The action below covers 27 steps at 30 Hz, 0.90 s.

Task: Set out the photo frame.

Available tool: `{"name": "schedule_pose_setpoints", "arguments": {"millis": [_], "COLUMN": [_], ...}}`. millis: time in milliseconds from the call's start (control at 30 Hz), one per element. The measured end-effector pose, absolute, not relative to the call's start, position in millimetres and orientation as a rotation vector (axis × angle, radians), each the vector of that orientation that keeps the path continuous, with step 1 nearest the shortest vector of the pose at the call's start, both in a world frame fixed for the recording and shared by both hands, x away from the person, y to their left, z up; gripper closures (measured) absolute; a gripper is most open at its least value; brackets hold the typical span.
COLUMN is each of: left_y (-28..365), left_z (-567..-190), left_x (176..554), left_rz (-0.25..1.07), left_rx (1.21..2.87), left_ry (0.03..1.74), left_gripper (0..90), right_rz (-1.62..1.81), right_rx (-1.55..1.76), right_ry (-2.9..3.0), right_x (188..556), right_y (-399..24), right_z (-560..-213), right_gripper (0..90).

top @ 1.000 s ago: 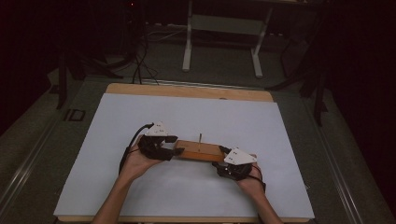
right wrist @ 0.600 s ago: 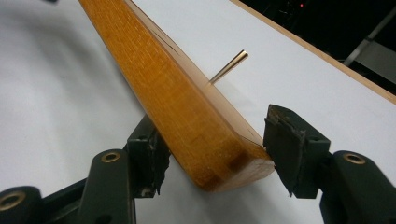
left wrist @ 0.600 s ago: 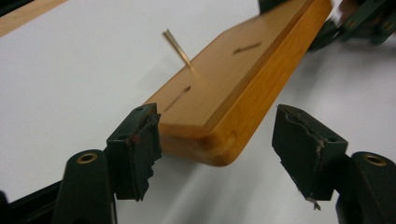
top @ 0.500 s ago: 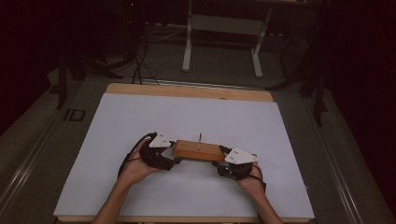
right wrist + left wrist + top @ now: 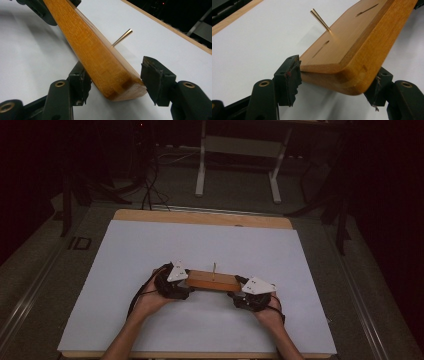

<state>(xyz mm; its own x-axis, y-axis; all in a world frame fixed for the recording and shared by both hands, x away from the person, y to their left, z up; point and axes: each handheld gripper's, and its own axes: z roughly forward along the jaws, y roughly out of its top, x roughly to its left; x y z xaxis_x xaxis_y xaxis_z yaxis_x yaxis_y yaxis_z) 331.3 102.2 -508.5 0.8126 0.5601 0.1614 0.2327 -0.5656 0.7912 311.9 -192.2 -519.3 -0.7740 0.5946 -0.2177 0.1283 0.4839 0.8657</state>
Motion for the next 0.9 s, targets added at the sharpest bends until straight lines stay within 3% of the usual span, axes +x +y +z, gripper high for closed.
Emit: {"name": "schedule_pose_setpoints", "arguments": {"millis": [900], "left_y": [97], "left_z": [-507], "left_x": [331], "left_rz": [0.635], "left_rx": [2.176], "left_ry": [0.593], "left_gripper": [44.7], "right_rz": [1.264], "right_rx": [0.641], "right_ry": [2.279], "right_x": [331], "right_y": [-194], "right_z": [-525], "right_gripper": [47.5]}}
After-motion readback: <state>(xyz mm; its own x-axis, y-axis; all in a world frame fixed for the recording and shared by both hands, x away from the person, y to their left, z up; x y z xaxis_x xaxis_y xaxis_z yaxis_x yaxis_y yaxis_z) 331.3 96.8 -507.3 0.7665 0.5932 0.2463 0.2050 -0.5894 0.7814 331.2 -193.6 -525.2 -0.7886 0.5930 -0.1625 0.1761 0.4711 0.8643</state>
